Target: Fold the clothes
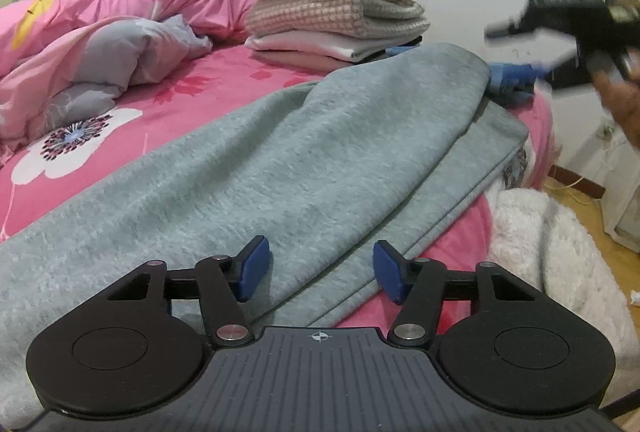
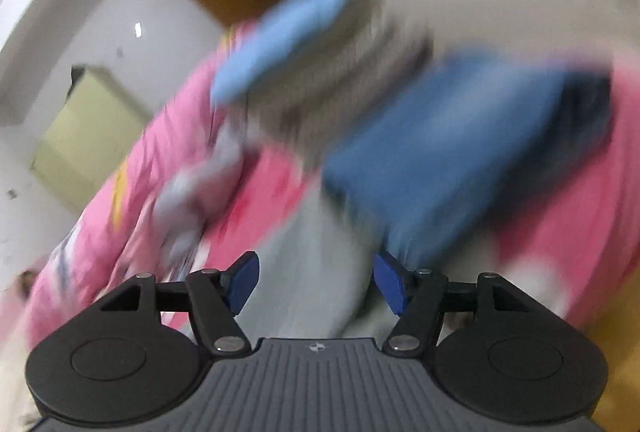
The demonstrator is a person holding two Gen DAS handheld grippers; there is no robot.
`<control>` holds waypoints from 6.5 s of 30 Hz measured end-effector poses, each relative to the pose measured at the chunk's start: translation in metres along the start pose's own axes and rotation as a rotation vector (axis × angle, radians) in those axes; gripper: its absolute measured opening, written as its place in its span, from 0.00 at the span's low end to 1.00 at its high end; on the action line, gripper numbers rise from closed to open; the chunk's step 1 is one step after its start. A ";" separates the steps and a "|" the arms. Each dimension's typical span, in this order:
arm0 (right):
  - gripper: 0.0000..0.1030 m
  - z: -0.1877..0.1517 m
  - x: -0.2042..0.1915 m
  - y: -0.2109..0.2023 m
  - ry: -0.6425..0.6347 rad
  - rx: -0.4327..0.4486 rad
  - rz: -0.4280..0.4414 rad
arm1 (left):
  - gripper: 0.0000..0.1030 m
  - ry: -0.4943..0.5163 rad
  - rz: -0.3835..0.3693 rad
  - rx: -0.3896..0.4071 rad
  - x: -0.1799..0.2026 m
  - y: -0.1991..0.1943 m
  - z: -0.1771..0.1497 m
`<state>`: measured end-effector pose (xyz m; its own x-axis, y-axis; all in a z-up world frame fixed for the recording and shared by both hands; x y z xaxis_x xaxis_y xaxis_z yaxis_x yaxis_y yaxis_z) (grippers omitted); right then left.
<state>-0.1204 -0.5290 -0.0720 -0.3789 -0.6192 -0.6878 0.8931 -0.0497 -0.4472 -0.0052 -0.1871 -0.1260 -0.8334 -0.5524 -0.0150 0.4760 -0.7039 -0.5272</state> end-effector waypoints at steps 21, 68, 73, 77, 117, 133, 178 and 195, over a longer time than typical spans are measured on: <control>0.04 -0.011 -0.002 -0.005 -0.022 0.098 -0.052 | 0.01 -0.191 -0.117 0.081 0.000 -0.023 0.009; 0.04 -0.005 -0.024 0.005 -0.076 0.159 -0.111 | 0.02 -0.005 0.556 0.006 -0.086 -0.140 -0.068; 0.04 -0.007 -0.007 0.016 -0.068 0.140 -0.162 | 0.01 0.033 0.490 -0.048 -0.083 -0.139 -0.077; 0.05 -0.018 0.016 0.033 -0.041 0.071 -0.216 | 0.02 -0.016 0.453 -0.070 -0.088 -0.135 -0.084; 0.06 -0.180 -0.095 0.081 0.380 -0.399 0.319 | 0.01 -1.283 0.292 0.420 -0.179 -0.236 -0.149; 0.28 -0.175 -0.076 0.060 0.201 -0.500 0.186 | 0.22 -1.216 0.275 0.181 -0.178 -0.230 -0.168; 0.62 0.013 -0.078 0.046 -0.535 0.088 -0.271 | 0.29 -0.679 0.210 0.116 -0.166 -0.071 -0.058; 0.20 -0.127 -0.133 0.034 -0.997 -0.198 0.118 | 0.29 -0.660 0.247 0.114 -0.159 -0.069 -0.056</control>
<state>-0.0704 -0.3488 -0.0684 0.1634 -0.9865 0.0147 0.8214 0.1277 -0.5559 0.0788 -0.0258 -0.1352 -0.3705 -0.8314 0.4142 0.6854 -0.5457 -0.4822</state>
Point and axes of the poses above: each gripper's, at about its wrist camera, not at the fingertips, and y roughly the way its jaws point, x to its right, z to its top, the point moved 4 cm from there along y, roughly the way its jaws point, and after that the axes turned 4 degrees about x, right-handed, at the moved point
